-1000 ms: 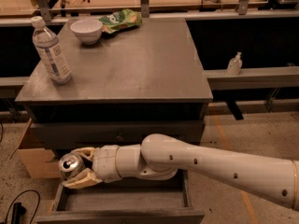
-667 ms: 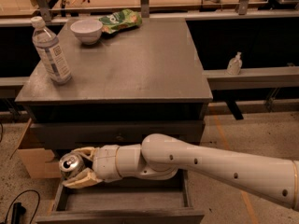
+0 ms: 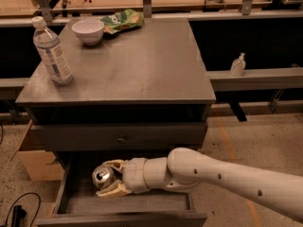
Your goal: Place 7up can into middle drawer
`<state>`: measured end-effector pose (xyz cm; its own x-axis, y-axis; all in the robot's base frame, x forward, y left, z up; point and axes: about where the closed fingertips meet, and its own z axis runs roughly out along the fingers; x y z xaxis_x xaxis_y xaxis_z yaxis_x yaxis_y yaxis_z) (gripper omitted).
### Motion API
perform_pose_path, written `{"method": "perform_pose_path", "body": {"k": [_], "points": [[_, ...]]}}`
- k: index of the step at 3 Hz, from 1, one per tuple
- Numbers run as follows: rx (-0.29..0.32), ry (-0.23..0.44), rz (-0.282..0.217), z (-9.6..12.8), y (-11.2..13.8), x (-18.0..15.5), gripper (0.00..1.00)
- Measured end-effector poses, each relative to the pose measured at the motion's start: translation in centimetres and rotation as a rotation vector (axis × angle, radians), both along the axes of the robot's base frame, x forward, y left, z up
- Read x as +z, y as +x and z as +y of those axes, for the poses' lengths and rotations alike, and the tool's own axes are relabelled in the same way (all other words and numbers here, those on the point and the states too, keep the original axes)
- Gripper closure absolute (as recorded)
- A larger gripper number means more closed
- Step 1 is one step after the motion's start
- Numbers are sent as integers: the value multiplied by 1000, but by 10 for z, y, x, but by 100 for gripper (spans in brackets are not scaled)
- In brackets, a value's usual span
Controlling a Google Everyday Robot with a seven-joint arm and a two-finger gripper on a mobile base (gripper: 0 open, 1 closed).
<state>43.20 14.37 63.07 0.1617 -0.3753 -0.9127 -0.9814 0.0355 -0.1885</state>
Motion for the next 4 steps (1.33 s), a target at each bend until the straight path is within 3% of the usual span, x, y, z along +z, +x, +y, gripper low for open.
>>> {"method": "perform_pose_path", "body": {"k": [1,3,4], "points": [[-11,-2,-8,-20,9,-37,100],[-21,4,-17,-38,43,-121,100],[-32,-8,-3,-40,60,-154,84]]}}
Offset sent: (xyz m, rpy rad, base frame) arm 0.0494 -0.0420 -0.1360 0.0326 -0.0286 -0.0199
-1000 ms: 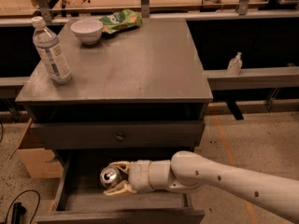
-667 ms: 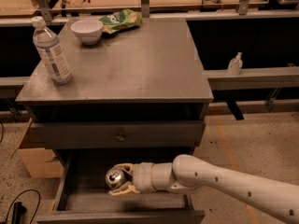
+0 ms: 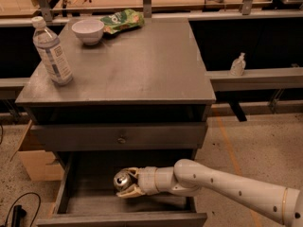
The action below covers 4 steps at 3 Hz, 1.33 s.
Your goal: Place 7up can into middle drawer
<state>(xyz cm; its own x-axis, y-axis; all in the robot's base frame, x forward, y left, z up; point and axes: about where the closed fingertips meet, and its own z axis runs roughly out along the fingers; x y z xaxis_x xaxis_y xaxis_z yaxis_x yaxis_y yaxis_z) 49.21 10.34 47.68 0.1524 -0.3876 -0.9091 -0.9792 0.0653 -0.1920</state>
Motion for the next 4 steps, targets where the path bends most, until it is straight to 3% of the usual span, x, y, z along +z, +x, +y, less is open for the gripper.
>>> {"method": "perform_pose_path", "body": {"k": [3,4], "points": [[-22,-25,32,16,22,-38,15],[-44,-47,39,15,20,-36,0]]}}
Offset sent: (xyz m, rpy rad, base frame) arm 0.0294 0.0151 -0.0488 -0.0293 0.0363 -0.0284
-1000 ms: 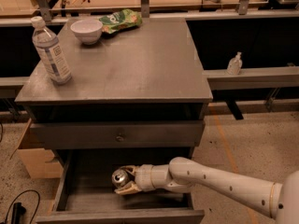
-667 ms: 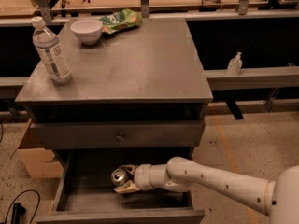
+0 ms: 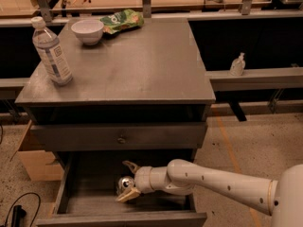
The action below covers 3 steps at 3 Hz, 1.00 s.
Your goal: Place 7up can into middle drawer
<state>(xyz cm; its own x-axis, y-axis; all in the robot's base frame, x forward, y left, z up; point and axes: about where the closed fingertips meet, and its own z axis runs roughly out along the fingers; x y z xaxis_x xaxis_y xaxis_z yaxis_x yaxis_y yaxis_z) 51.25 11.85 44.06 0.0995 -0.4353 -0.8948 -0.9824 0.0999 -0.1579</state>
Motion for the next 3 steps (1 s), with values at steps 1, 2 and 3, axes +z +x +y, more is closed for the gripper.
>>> {"method": "perform_pose_path", "body": {"k": [1,2,3], "points": [[-37,-36,16,-8,-7,10,18],[-97,-77,30,-29,-18,34,41],[-194,-112,32,-55,-28,67,64]]}}
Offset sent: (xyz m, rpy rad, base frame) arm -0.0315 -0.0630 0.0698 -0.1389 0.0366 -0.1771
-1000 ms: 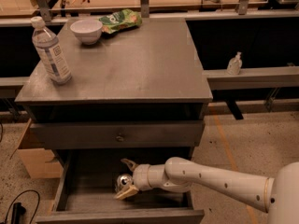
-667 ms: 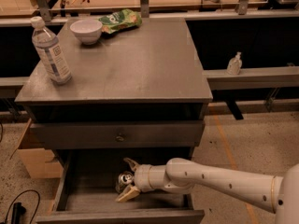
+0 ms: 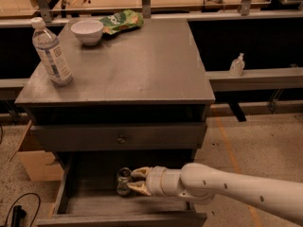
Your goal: Place 7up can into middle drawer
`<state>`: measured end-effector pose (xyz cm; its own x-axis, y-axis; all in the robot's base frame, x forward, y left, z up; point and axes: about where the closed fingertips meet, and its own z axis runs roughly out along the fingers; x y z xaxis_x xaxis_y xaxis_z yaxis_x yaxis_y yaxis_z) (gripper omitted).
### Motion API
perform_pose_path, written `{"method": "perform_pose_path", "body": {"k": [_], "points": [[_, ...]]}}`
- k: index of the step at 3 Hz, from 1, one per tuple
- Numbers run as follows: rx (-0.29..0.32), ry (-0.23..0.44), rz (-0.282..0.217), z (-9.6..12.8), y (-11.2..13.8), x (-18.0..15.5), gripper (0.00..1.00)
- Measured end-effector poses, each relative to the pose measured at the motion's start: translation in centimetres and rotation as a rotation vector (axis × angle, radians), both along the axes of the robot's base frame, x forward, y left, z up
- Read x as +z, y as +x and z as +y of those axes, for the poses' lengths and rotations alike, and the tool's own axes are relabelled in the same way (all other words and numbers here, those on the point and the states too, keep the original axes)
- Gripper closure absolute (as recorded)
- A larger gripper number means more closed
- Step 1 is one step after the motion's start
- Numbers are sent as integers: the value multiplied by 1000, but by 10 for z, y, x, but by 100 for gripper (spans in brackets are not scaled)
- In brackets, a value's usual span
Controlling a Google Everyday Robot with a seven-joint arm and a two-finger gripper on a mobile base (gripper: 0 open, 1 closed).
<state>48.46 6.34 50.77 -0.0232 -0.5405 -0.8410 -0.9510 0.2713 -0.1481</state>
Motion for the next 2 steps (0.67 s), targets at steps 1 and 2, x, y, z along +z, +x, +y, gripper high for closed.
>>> {"method": "perform_pose_path", "body": {"k": [1,2], "points": [[-66,-9,-12,-26,-9,45,88],[-72,-17,-25,-30,-6,50,85]]}}
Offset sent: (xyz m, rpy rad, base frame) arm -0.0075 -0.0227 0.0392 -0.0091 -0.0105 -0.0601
